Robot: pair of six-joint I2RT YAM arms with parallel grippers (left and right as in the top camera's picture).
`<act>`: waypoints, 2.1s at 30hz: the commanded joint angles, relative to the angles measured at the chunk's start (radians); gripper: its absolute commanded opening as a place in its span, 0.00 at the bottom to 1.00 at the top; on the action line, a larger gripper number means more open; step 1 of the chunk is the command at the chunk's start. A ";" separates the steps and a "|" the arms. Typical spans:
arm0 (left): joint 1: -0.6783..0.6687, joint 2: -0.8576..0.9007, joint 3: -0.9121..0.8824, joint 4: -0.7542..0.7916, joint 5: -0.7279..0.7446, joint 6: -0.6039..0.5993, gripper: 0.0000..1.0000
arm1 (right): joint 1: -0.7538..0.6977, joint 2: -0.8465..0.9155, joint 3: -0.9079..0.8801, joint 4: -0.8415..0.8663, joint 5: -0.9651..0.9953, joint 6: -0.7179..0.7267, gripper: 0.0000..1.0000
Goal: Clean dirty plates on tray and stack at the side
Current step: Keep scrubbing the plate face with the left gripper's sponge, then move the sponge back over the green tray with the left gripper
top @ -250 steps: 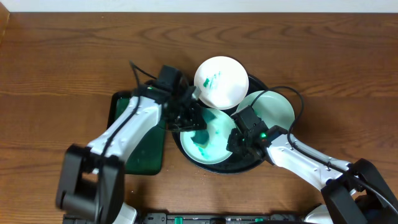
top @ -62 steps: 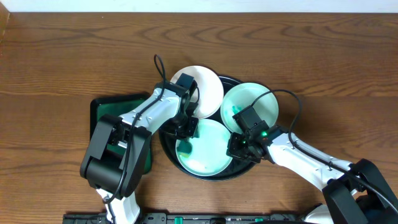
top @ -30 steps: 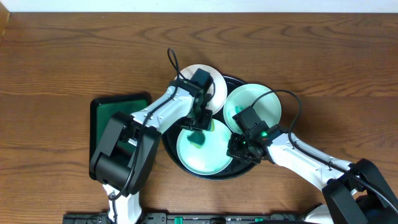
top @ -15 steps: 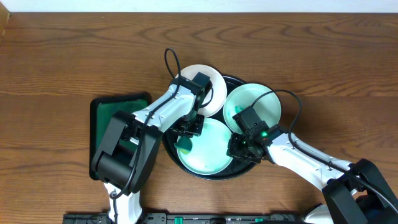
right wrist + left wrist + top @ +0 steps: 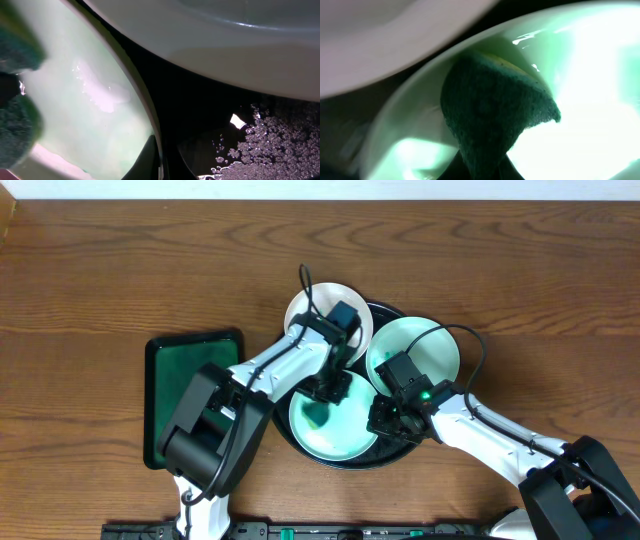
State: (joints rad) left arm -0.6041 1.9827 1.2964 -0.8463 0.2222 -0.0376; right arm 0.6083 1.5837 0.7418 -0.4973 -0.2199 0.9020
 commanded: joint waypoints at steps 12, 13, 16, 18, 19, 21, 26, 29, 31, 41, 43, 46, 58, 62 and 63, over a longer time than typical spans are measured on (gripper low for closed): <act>-0.040 0.042 -0.014 0.155 0.329 -0.019 0.07 | -0.009 0.029 -0.040 -0.019 0.096 -0.017 0.01; -0.039 0.042 -0.014 0.147 0.338 -0.019 0.07 | -0.009 0.029 -0.040 -0.019 0.096 -0.017 0.01; -0.036 0.042 -0.014 0.105 0.369 -0.019 0.07 | -0.013 0.029 -0.040 -0.019 0.096 -0.017 0.01; -0.035 0.042 -0.014 0.063 0.369 -0.019 0.06 | -0.013 0.029 -0.040 -0.019 0.096 -0.018 0.01; -0.034 0.042 -0.014 0.043 0.369 -0.020 0.07 | -0.013 0.029 -0.040 -0.019 0.096 -0.021 0.01; -0.032 0.042 -0.014 0.002 0.368 -0.022 0.07 | -0.013 0.029 -0.040 -0.019 0.096 -0.021 0.01; -0.020 0.042 -0.014 -0.064 0.242 -0.105 0.07 | -0.013 0.029 -0.040 -0.019 0.095 -0.021 0.01; -0.008 0.042 -0.014 -0.068 0.119 -0.161 0.07 | -0.013 0.029 -0.040 -0.019 0.095 -0.021 0.01; 0.006 0.042 -0.014 -0.053 0.022 -0.204 0.07 | -0.013 0.029 -0.040 -0.020 0.095 -0.021 0.01; 0.107 0.042 -0.014 0.048 -0.220 -0.339 0.07 | -0.013 0.029 -0.040 -0.035 0.095 -0.021 0.01; 0.117 0.040 -0.012 0.064 -0.214 -0.335 0.07 | -0.013 0.029 -0.040 -0.035 0.096 -0.028 0.01; 0.117 0.006 -0.009 0.063 -0.189 -0.299 0.07 | -0.013 0.029 -0.040 -0.038 0.096 -0.029 0.01; 0.112 -0.345 -0.009 -0.116 -0.330 -0.293 0.07 | -0.013 0.029 -0.040 -0.037 0.096 -0.032 0.01; 0.117 -0.421 -0.009 -0.206 -0.450 -0.320 0.07 | -0.013 0.029 -0.040 -0.033 0.096 -0.048 0.01; 0.122 -0.431 -0.009 -0.226 -0.482 -0.340 0.07 | -0.013 0.029 -0.040 -0.033 0.096 -0.051 0.01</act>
State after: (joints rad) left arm -0.4927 1.5764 1.2831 -1.0435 -0.1127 -0.3332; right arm 0.5999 1.5810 0.7414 -0.5076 -0.2123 0.8803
